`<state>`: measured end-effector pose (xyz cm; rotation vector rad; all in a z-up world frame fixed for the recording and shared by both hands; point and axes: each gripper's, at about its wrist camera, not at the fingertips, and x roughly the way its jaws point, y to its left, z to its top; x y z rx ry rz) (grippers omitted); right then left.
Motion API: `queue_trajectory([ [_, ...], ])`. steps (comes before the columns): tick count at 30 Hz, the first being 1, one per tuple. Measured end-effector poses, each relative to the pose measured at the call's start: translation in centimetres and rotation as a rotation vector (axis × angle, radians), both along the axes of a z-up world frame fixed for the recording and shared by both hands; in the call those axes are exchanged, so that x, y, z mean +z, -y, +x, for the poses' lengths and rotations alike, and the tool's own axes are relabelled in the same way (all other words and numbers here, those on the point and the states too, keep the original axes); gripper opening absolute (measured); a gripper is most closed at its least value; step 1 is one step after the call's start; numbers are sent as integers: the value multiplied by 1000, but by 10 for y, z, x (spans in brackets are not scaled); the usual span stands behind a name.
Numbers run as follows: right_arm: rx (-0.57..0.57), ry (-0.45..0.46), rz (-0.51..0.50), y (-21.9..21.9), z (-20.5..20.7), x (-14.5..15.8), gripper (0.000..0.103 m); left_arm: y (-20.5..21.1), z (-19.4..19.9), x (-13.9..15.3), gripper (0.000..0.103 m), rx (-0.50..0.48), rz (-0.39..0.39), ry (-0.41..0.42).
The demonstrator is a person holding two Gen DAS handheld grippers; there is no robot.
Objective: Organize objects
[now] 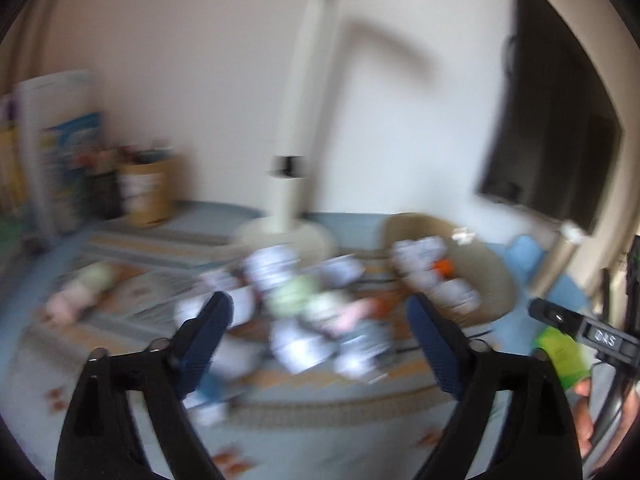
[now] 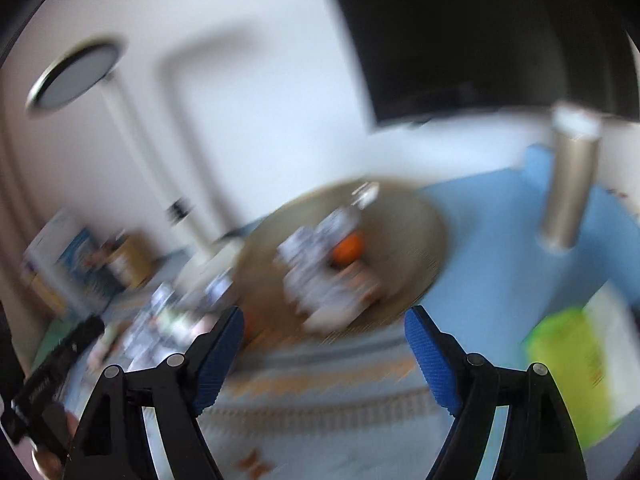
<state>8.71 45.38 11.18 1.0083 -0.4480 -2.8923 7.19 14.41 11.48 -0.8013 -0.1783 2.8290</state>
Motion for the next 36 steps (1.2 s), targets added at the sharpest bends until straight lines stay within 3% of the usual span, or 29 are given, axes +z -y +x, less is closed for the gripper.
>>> queue_trajectory([
  [4, 50, 34, 51, 50, 0, -35, 83, 68, 13, -29, 102, 169, -72, 45],
  [7, 53, 49, 107, 74, -6, -61, 83, 122, 12, -51, 102, 252, -15, 94],
  [10, 24, 96, 160, 83, -20, -82, 83, 152, -2, -71, 102, 343, -29, 134],
  [14, 7, 100, 210, 86, -22, -84, 90, 160, -18, -94, 102, 358, -34, 219],
  [24, -14, 115, 278, 93, -23, -89, 93, 136, -8, -93, 102, 332, -155, 191],
  [36, -14, 98, 292, 96, -21, -88, 96, 142, -14, -93, 102, 338, -141, 209],
])
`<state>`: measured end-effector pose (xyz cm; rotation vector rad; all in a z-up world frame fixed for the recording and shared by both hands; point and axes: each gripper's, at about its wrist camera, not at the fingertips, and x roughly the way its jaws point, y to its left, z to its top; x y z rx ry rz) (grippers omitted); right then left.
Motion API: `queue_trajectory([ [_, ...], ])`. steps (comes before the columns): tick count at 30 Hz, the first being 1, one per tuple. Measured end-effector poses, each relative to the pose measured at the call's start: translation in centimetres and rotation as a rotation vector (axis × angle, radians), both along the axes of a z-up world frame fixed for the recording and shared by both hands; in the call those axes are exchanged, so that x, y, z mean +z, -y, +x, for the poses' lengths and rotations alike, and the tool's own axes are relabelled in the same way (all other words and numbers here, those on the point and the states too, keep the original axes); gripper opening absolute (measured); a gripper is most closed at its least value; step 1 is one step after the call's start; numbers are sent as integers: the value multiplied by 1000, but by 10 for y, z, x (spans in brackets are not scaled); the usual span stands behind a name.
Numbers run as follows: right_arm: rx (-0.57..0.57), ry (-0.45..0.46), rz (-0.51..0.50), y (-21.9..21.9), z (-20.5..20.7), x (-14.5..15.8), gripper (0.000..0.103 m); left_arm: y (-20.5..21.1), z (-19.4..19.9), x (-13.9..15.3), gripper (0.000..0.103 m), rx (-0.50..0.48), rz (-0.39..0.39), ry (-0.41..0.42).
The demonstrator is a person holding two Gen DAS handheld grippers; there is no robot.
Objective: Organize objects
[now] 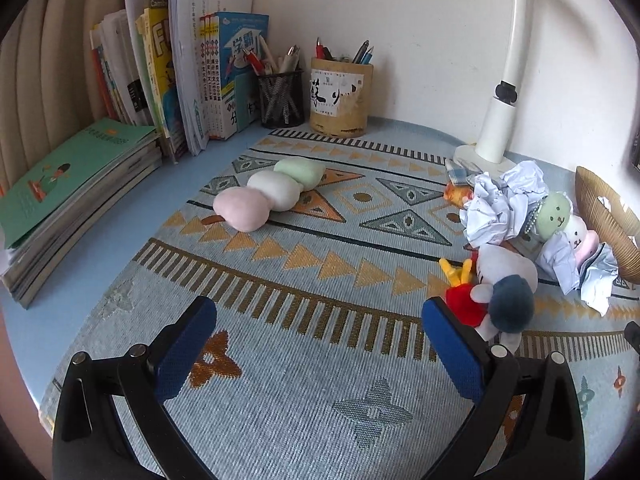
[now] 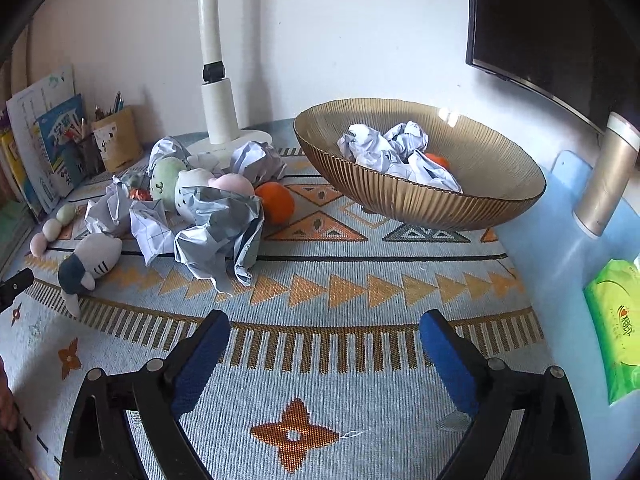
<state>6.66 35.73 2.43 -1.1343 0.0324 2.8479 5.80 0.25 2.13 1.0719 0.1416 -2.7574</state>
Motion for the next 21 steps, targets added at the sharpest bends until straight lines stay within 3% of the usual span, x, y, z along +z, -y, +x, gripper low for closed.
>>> queue_trajectory([
  [21, -1, -13, 20, 2, 2, 2, 96, 3, -1, 0, 102, 1, 10, -9],
])
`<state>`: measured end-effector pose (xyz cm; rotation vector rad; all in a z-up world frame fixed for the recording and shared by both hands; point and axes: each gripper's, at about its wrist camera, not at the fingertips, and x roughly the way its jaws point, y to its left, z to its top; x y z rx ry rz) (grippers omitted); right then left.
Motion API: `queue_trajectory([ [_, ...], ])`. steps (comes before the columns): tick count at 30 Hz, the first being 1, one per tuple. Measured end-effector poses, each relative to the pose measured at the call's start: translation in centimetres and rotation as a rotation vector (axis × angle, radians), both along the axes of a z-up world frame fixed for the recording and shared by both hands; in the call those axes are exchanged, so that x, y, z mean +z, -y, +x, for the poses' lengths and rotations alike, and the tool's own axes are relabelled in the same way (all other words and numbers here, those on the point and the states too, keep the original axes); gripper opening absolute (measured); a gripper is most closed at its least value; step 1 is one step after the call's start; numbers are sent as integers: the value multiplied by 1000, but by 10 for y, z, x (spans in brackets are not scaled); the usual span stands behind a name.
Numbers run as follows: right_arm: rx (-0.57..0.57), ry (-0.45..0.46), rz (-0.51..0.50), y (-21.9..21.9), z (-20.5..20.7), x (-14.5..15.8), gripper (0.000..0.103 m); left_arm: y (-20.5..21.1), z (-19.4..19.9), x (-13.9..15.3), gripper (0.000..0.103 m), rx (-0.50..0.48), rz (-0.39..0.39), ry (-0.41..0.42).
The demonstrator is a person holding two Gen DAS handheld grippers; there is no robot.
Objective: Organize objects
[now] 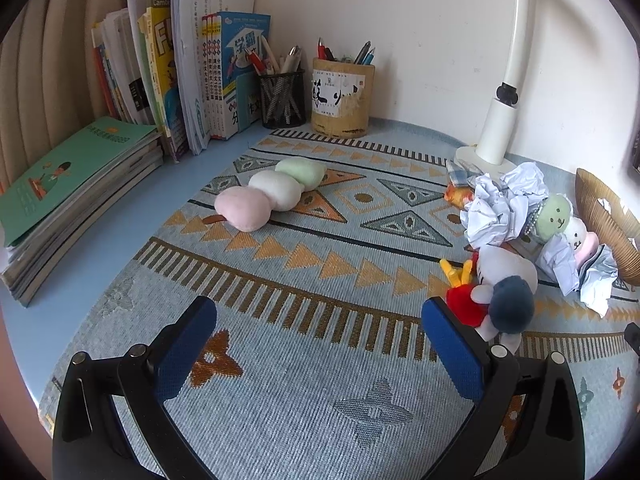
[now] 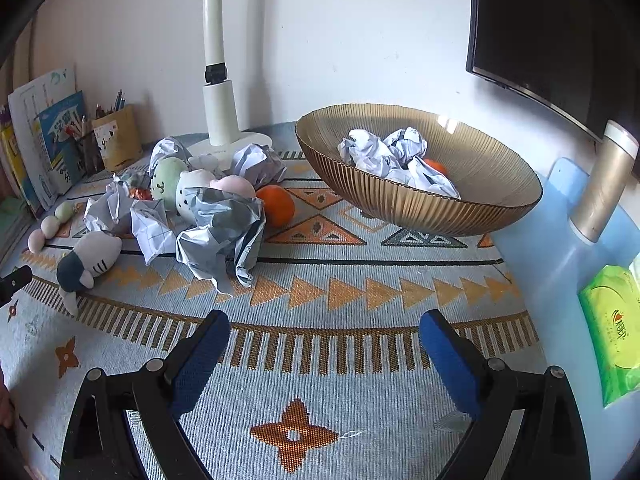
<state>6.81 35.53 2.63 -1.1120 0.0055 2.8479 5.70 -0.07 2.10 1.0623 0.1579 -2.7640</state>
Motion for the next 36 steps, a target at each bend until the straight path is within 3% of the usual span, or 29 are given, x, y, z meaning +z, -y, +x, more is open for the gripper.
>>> queue_trajectory([
  [36, 10, -5, 12, 1, 1, 1, 96, 1, 1, 1, 102, 1, 5, 0],
])
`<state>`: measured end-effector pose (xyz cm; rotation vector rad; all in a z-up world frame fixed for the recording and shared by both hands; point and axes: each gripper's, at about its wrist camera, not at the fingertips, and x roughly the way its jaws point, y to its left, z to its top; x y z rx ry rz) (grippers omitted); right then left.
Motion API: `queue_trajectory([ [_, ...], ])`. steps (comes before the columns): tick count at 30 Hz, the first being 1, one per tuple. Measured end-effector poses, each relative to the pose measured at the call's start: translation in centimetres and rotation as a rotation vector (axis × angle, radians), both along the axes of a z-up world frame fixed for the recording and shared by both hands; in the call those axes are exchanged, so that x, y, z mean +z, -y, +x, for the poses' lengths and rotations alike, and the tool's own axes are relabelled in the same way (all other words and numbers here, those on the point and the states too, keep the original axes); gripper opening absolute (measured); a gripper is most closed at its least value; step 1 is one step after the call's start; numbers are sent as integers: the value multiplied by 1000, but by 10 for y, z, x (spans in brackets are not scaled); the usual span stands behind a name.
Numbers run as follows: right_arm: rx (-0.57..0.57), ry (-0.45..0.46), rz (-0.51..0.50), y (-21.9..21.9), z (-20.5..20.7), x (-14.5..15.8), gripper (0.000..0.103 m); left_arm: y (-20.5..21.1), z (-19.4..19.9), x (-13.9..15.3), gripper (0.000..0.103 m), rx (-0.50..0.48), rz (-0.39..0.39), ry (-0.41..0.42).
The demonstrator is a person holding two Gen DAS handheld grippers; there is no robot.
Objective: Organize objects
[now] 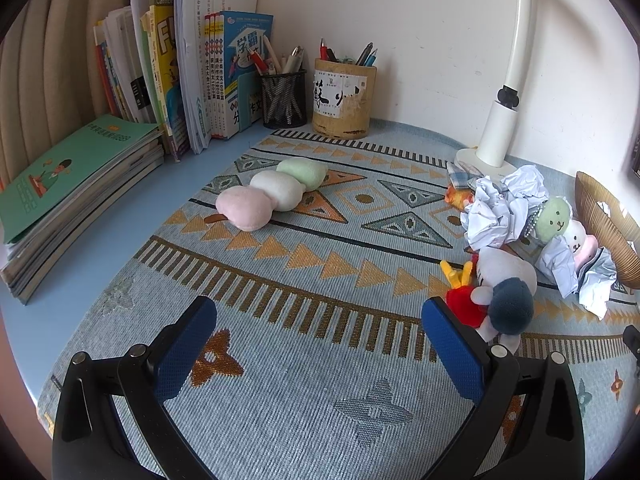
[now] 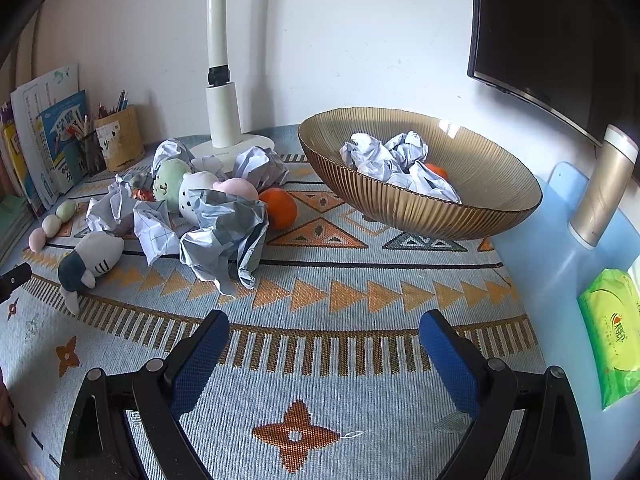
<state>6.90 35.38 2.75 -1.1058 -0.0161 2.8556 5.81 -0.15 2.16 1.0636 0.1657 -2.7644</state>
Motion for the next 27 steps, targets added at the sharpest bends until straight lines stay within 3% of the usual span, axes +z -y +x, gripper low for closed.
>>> queue_trajectory([
  [10, -14, -2, -36, -6, 0, 0, 96, -1, -1, 0, 102, 1, -3, 3],
  [27, -5, -8, 0, 1, 1, 1, 96, -1, -1, 0, 102, 4, -4, 1],
])
